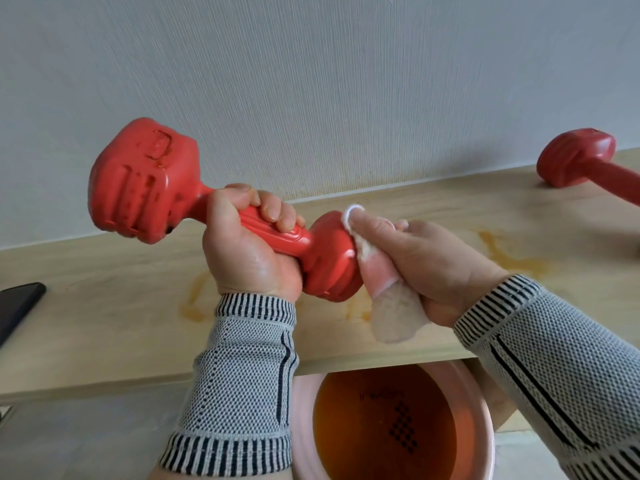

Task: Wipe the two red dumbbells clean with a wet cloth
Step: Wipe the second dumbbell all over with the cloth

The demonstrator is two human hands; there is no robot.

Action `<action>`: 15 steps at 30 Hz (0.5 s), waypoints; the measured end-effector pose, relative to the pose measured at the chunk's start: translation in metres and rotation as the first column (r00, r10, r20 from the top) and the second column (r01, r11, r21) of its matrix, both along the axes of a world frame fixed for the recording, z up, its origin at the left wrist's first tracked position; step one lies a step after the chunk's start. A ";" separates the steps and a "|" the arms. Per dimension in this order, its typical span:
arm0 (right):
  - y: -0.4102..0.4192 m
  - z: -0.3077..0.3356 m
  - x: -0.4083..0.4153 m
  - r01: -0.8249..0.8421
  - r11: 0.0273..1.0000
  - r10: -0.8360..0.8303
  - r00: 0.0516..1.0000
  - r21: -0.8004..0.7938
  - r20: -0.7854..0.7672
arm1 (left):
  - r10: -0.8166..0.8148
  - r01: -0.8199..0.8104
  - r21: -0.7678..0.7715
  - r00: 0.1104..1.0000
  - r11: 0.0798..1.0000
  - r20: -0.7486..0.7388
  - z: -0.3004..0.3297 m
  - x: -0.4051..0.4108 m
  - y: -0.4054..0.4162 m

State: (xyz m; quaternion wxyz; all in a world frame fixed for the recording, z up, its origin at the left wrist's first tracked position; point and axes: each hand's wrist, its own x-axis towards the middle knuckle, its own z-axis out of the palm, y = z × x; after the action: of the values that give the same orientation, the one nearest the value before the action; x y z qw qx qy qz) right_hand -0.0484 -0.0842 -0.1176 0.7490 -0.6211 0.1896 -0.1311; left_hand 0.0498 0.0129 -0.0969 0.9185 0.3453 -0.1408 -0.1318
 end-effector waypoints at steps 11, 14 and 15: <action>-0.001 0.003 -0.003 -0.067 0.997 0.068 0.998 -0.045 0.013 | 0.029 -0.028 0.025 0.999 0.999 -0.036 0.001 0.002 0.002; -0.003 0.001 0.000 0.017 0.999 -0.016 1.000 0.043 -0.012 | 0.067 -0.066 0.047 0.998 0.997 -0.022 0.000 -0.005 -0.003; -0.005 0.000 -0.002 0.016 0.998 -0.015 1.000 0.061 -0.016 | 0.074 -0.072 0.056 0.997 0.996 -0.026 -0.001 -0.005 -0.003</action>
State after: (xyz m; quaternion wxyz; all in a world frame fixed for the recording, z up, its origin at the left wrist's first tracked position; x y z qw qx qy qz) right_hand -0.0500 -0.0891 -0.1176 0.7651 -0.5975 0.2041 -0.1264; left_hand 0.0452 0.0097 -0.0977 0.9147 0.3735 -0.1116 -0.1067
